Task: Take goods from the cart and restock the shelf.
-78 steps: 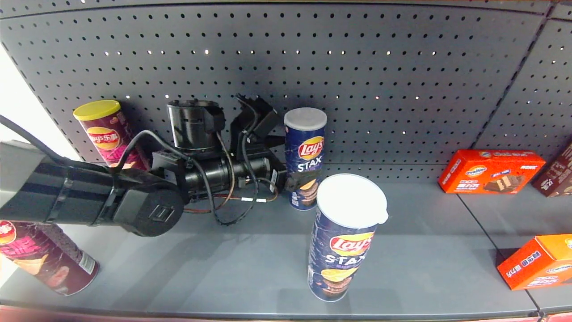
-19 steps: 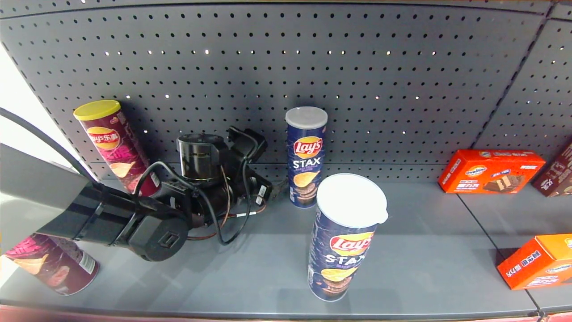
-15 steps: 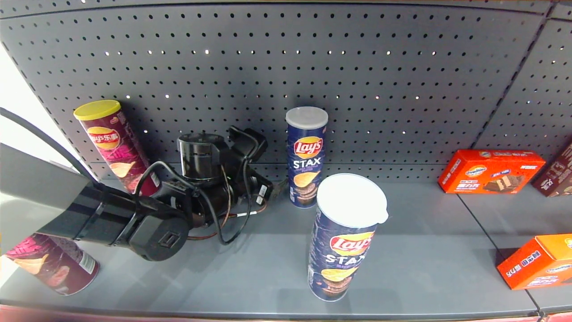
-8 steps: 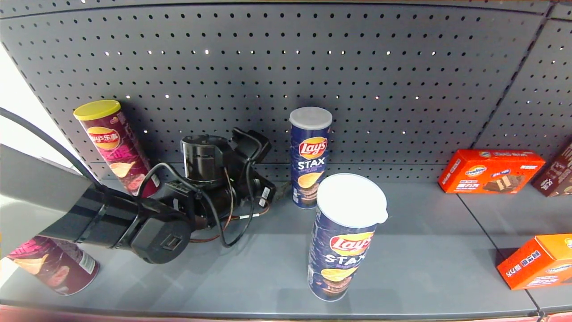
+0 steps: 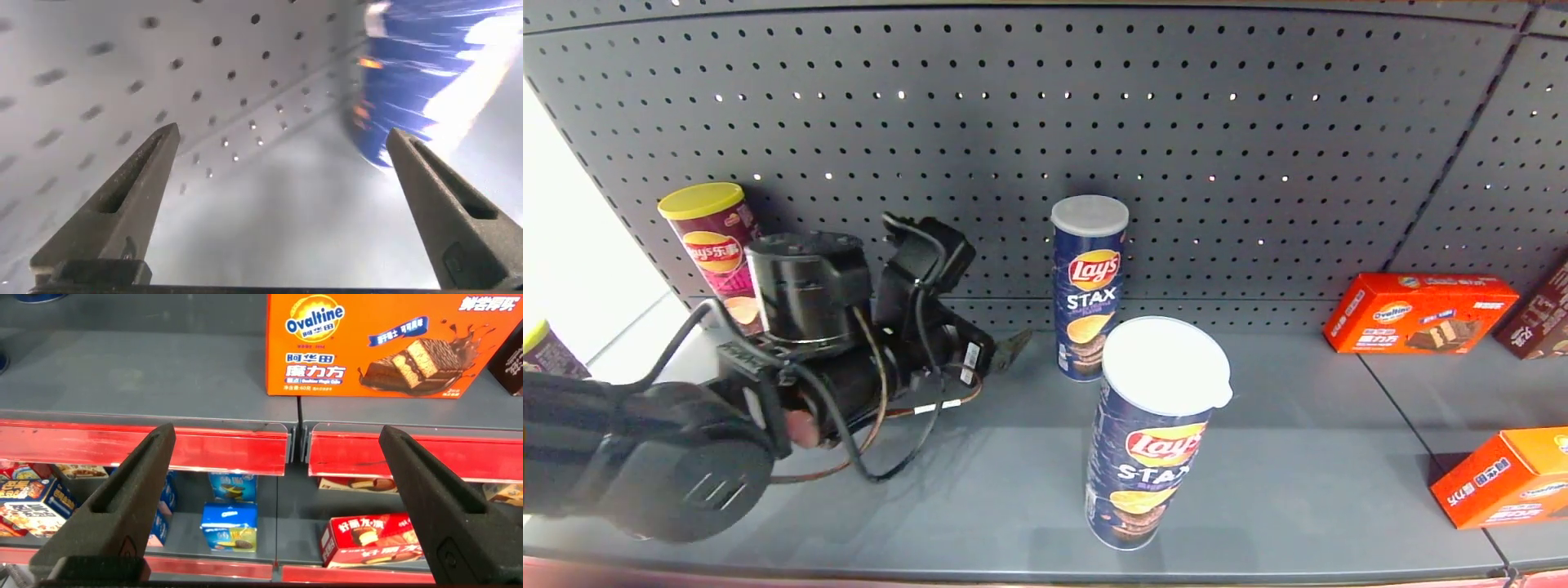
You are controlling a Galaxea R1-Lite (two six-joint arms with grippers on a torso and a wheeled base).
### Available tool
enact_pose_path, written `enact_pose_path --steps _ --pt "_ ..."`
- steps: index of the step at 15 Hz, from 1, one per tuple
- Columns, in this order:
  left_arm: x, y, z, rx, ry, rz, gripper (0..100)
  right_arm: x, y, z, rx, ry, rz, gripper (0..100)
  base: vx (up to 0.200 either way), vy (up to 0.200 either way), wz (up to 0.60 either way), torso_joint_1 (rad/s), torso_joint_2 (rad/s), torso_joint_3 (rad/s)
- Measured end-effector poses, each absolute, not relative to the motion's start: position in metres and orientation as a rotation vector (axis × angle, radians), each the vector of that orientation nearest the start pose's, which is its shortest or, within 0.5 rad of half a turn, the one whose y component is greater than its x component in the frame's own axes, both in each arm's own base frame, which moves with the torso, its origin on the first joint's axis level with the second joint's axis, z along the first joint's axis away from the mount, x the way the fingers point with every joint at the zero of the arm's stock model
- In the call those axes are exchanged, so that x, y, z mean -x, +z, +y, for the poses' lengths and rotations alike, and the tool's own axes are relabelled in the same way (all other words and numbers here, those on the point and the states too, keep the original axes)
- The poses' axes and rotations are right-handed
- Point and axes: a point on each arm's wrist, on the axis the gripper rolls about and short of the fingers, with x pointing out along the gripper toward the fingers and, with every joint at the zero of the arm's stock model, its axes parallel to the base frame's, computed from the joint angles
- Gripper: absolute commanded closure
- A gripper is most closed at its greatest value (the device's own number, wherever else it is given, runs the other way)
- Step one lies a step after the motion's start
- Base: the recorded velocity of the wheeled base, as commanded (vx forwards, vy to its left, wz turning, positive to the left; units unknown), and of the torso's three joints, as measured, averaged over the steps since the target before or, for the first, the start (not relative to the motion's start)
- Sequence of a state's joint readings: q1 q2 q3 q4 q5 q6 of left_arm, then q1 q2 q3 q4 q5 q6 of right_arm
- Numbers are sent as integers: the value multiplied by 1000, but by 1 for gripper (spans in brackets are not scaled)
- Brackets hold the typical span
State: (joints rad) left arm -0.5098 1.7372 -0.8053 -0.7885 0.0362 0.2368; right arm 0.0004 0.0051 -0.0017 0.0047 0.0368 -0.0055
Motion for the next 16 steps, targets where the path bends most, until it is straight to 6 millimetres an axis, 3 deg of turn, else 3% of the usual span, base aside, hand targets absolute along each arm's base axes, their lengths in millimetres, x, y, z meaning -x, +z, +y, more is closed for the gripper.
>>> enact_pose_path --steps 6,11,16 --pt "-170 196 -124 -192 -597 20 0 23 76 1 6 38 8 0 0 0 0 0 0 0" --pt "-89 171 -84 -177 -726 -16 0 23 76 1 5 38 8 0 0 0 0 0 0 0" --pt "-43 144 -44 -198 -775 33 0 23 76 1 6 38 8 0 0 0 0 0 0 0"
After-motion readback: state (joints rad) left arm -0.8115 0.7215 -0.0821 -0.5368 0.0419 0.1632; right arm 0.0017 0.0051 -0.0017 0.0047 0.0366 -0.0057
